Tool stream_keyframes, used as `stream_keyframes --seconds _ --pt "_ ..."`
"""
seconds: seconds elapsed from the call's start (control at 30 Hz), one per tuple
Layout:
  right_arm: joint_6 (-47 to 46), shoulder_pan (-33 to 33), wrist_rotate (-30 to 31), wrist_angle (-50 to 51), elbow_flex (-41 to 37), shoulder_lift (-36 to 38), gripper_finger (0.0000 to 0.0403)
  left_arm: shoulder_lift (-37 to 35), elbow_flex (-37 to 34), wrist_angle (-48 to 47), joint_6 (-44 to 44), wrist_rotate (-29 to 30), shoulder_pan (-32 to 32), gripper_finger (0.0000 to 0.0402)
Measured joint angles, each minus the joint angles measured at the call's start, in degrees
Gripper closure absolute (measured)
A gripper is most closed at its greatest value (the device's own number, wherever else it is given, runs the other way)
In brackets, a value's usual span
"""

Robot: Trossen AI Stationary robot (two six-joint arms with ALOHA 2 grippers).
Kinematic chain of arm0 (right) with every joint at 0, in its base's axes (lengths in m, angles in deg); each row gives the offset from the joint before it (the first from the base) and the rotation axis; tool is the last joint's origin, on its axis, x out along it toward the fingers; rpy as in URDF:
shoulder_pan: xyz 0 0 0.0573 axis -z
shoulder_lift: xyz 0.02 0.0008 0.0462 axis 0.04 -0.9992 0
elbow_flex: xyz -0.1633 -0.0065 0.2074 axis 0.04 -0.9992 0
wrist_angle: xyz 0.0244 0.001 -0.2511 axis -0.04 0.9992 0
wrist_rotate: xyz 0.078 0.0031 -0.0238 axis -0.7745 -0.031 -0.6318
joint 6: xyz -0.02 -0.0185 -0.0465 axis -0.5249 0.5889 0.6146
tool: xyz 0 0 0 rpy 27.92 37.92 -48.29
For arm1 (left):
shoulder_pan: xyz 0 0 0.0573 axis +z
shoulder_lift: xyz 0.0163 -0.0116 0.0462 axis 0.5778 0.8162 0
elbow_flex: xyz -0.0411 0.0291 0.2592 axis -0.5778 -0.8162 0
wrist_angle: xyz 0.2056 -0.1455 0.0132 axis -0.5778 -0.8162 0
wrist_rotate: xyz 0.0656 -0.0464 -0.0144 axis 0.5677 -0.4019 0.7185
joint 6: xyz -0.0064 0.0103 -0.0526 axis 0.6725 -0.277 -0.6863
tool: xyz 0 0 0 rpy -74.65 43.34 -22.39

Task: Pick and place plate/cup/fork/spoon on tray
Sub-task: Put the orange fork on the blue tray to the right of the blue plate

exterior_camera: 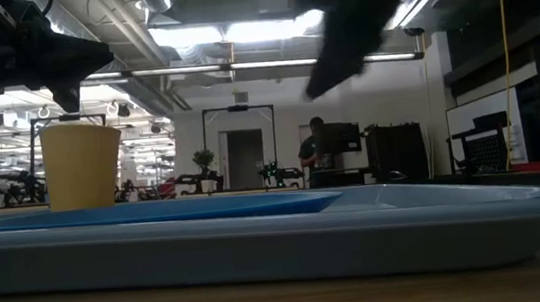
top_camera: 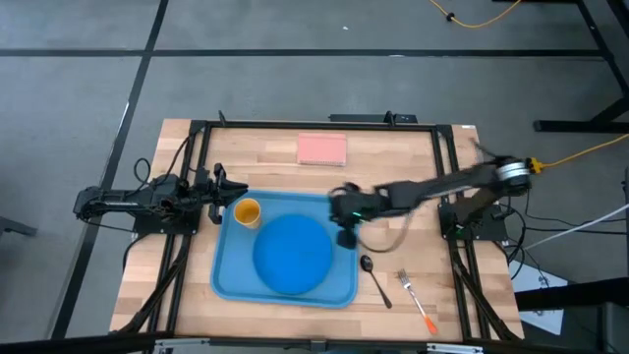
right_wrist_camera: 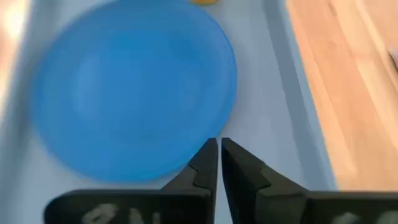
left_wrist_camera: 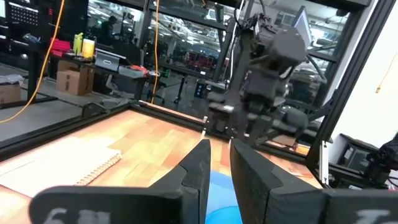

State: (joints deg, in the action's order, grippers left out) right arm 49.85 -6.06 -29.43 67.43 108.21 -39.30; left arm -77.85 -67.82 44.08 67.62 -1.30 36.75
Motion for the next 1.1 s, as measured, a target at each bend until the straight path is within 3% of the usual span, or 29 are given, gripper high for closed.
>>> stream_keyframes --seconds 0.2,0.33,0.47,0.6,0.7,0.83,0.9,1.1 --pt "-18.2 -11.4 11.1 -0.8 -12.9 17.7 0.0392 0.0 0.0 0.0 0.0 0.0 0.0 0.0347" --pt "-39.8 -20.0 18.0 8.9 -16.9 24.7 0.0390 0.0 0.0 0.0 0.0 0.0 0.0 0.0347" --pt "-57.4 -29.7 24.4 16.6 -16.0 26.1 0.0389 0.0 0.0 0.0 0.0 0.0 0.0 0.0347" --pt "-71.7 -36.7 29.1 28.3 -9.6 23.4 0.0389 0.0 0.0 0.0 0.0 0.0 0.0 0.0347" --pt "-81.0 -39.5 27.0 39.6 -3.6 19.0 0.0389 0.0 0.0 0.0 0.0 0.0 0.0 0.0347" --pt "-91.4 -41.2 16.6 51.8 3.5 11.9 0.0389 0.0 0.0 0.0 0.0 0.0 0.0 0.0347" --pt "-93.8 -42.0 13.4 54.1 5.9 8.4 0.0389 0.0 0.0 0.0 0.0 0.0 0.0 0.0347" --pt "-95.1 -44.5 12.5 54.8 8.3 1.0 0.0389 0.0 0.0 0.0 0.0 0.0 0.0 0.0347"
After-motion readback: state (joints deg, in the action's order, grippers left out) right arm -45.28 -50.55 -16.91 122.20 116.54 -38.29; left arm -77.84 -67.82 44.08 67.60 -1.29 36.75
